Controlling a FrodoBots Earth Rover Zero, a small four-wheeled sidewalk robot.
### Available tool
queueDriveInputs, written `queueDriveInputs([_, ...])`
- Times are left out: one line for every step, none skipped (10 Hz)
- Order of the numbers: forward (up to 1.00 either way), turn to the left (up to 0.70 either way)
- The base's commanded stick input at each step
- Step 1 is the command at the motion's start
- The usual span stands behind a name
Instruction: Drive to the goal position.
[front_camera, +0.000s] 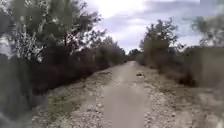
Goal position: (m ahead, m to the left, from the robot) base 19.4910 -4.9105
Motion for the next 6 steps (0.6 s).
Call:
queueDriveInputs([0.85, 0.0])
queueDriveInputs([0.85, 0.0])
queueDriveInputs([0.85, 0.0])
queueDriveInputs([0.85, 0.0])
queueDriveInputs([0.85, 0.0])
queueDriveInputs([0.85, 0.0])
